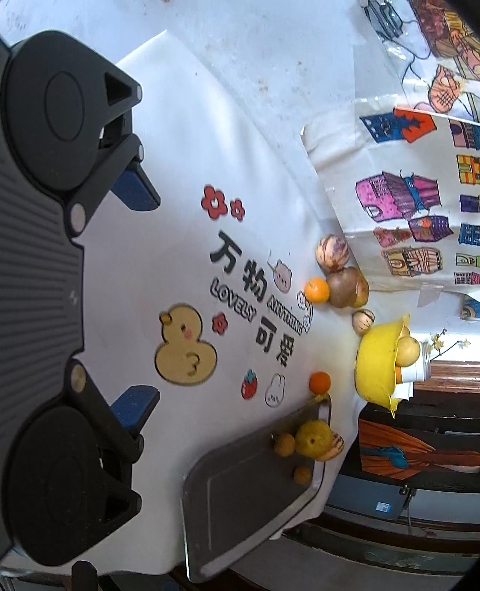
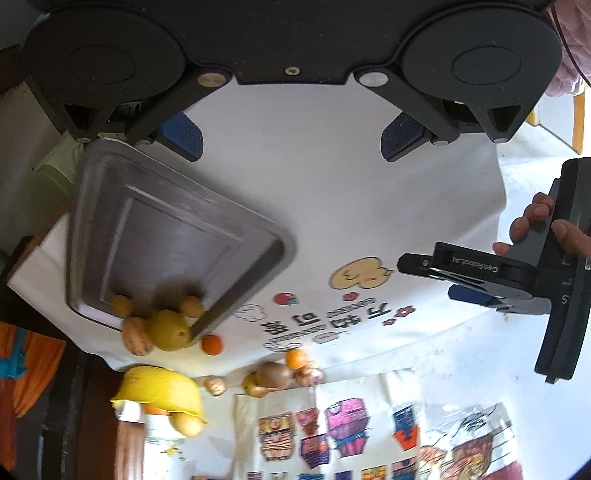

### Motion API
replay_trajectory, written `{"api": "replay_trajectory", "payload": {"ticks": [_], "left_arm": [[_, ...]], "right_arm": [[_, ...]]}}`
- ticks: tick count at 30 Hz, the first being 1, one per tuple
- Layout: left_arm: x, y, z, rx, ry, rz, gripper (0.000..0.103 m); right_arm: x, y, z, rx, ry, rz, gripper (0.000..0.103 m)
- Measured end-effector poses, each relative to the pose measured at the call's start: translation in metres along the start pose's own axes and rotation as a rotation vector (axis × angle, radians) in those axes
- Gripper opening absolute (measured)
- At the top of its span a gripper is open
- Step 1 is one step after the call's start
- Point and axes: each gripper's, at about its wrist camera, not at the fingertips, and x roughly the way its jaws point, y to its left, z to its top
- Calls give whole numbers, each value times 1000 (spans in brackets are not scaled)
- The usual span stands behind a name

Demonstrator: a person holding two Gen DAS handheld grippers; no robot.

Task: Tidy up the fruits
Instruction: 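Lift both tools away from the tray, then move the left tool toward the orange while the right tool approaches another orange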

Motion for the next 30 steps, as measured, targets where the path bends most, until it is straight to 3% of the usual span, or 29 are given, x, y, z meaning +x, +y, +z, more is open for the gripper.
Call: {"api": "replay_trajectory", "payload": {"ticks": [17,30], "left_arm": [[17,29,15,62,-7,93,103],[59,35,53,93,-7,130,103]], "right_arm": [[36,32,50,-120,-1,40,102],[59,-2,108,-279,-124,-39,102]]}}
